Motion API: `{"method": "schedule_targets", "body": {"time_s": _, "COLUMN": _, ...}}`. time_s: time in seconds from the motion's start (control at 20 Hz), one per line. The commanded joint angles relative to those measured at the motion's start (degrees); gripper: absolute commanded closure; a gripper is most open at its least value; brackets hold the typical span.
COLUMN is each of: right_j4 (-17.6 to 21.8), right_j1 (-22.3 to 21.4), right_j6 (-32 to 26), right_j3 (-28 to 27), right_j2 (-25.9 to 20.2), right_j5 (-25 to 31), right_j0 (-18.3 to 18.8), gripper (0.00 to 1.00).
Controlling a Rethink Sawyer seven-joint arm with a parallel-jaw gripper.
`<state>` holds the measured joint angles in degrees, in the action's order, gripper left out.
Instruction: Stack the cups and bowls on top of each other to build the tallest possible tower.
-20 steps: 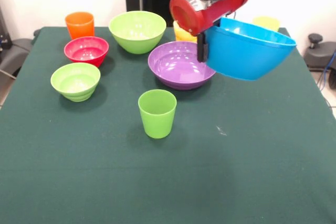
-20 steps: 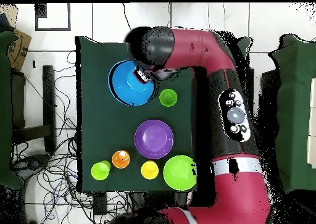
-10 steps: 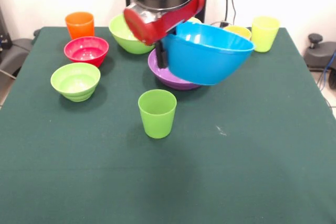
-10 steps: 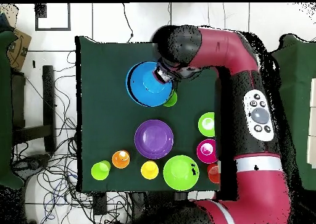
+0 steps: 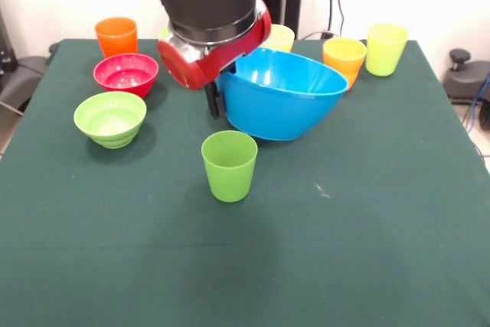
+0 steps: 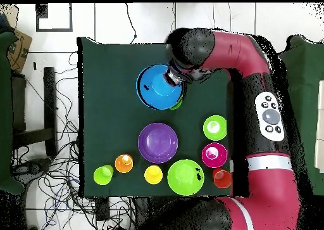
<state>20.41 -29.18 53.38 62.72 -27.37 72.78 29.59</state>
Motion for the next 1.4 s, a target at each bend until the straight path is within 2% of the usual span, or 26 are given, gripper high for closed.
{"method": "schedule_targets", "body": {"time_s": 0.05, "right_j4": 4.85, "right_j1": 2.31, "right_j6": -19.42, "right_j3": -0.83, "right_j2": -4.32, "right_j5": 5.06, "right_j0": 1.05, "gripper": 1.0}}
{"method": "schedule_targets", "body": {"time_s": 0.4, "right_j4": 6.05, "right_j1": 2.78, "right_j6": -20.28, "right_j3": -0.24, "right_j2": -5.51, "right_j5": 5.37, "right_j0": 2.47, "gripper": 1.0}}
{"method": "schedule_targets", "body": {"time_s": 0.7, "right_j4": 7.25, "right_j1": 2.95, "right_j6": -20.72, "right_j3": -1.13, "right_j2": -5.92, "right_j5": 6.12, "right_j0": 2.29, "gripper": 1.0}}
{"method": "schedule_targets", "body": {"time_s": 1.0, "right_j4": 6.96, "right_j1": 3.07, "right_j6": -19.79, "right_j3": -2.89, "right_j2": -6.71, "right_j5": 8.09, "right_j0": 1.65, "gripper": 1.0}}
{"method": "schedule_targets", "body": {"time_s": 1.4, "right_j4": 7.28, "right_j1": 3.04, "right_j6": -20.38, "right_j3": -2.37, "right_j2": -7.86, "right_j5": 7.25, "right_j0": 2.75, "gripper": 1.0}}
